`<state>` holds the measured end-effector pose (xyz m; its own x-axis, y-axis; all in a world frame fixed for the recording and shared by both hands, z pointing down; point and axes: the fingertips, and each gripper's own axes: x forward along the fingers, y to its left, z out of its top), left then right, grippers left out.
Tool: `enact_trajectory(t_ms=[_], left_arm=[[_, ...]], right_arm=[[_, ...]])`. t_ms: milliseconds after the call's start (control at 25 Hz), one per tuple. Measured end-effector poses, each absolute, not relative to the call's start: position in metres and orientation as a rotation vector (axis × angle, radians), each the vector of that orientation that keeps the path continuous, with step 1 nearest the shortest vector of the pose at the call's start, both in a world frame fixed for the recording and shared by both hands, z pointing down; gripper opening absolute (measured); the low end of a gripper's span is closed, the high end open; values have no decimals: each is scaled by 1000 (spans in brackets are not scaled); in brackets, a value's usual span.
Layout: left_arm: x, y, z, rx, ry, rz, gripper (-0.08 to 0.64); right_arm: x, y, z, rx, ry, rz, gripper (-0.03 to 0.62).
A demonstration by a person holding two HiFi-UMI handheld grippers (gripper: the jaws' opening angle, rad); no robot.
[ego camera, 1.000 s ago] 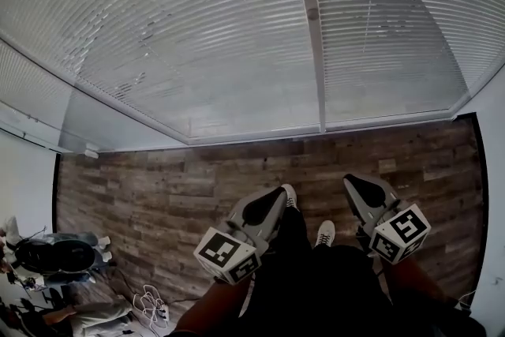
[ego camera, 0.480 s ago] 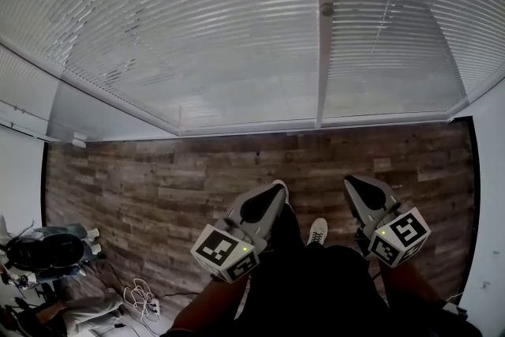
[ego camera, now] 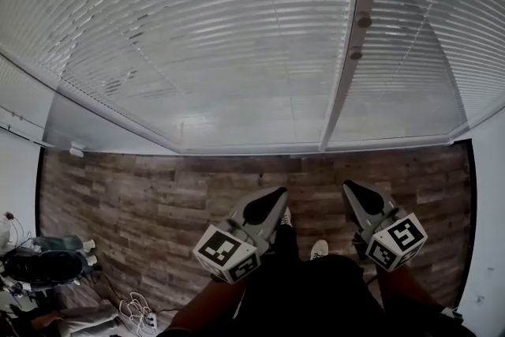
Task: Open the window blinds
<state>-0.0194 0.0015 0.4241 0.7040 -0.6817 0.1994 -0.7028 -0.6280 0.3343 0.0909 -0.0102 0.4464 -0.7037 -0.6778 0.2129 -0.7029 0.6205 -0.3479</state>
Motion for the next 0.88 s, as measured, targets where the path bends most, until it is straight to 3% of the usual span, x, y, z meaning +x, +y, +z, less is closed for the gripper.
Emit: enact_trajectory(t_ms=[680,880], left_arm=[[-90,-99,407,2691,-938,4,0],[-78,-99,426,2695,-885,11,0]], right_arm=[[21,-95,410,1383,-2761,412,26],[27,-93,431,1384,-2735,416,26]])
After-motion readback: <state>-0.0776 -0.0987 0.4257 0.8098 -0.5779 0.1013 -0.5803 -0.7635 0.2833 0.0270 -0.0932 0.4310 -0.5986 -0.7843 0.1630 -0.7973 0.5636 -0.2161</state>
